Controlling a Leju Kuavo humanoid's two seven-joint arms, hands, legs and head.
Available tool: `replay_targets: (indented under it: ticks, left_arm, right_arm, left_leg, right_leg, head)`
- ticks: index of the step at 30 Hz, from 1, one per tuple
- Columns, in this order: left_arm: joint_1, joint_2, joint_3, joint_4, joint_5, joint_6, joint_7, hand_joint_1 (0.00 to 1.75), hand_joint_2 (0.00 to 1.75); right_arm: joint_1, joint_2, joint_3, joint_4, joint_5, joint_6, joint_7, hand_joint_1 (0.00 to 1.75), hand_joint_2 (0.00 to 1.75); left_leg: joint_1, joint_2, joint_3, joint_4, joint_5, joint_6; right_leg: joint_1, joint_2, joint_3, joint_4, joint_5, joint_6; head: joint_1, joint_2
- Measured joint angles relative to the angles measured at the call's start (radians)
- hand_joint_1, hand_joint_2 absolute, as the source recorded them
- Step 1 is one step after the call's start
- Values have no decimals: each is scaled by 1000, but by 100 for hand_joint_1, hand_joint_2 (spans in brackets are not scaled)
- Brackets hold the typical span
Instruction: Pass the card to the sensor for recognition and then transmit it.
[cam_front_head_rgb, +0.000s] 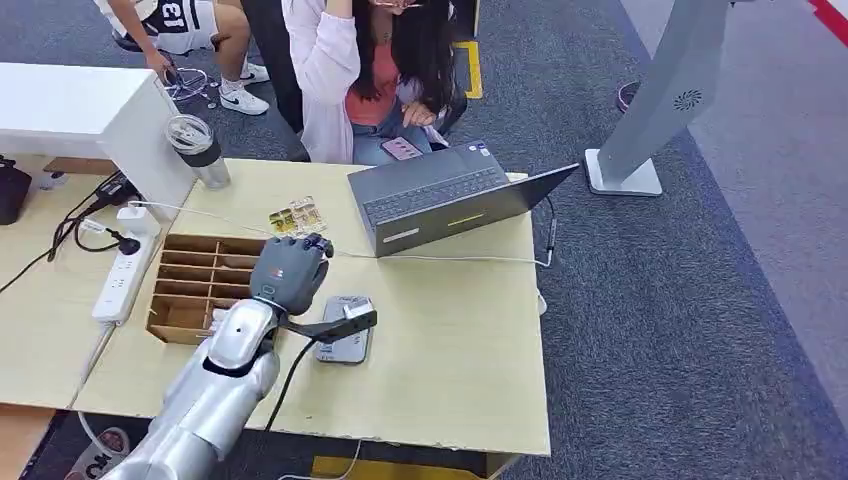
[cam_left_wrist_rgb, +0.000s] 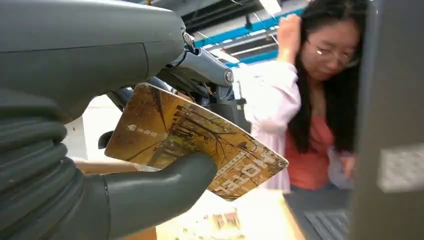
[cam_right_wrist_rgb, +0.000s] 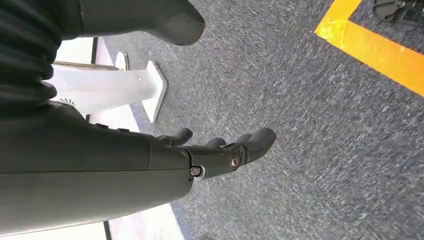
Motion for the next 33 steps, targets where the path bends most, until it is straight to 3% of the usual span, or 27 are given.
replay_targets:
  ticks: [7, 16, 33]
  left_arm:
    - [39, -8, -43, -43, 18, -56, 12, 175, 175]
    - [82, -18, -88, -74, 61, -217, 67, 175, 175]
    - [91, -21, -106, -75, 64, -227, 68, 175, 175]
  right_arm:
    - [2, 0, -17, 0, -6, -6, 3, 0, 175]
    - [5, 5, -40, 0, -7, -9, 2, 0, 175]
    - [7, 6, -45, 0, -7, -9, 2, 0, 175]
  left_leg:
    - [0, 0, 0, 0, 0, 0]
    - [0, 0, 0, 0, 0, 0]
    - [0, 0, 0, 0, 0, 0]
  right_leg:
    - [0, 0, 0, 0, 0, 0]
    - [0, 0, 0, 0, 0, 0]
    - [0, 0, 0, 0, 0, 0]
  head:
    - [0, 0]
    - [0, 0]
    - [0, 0]
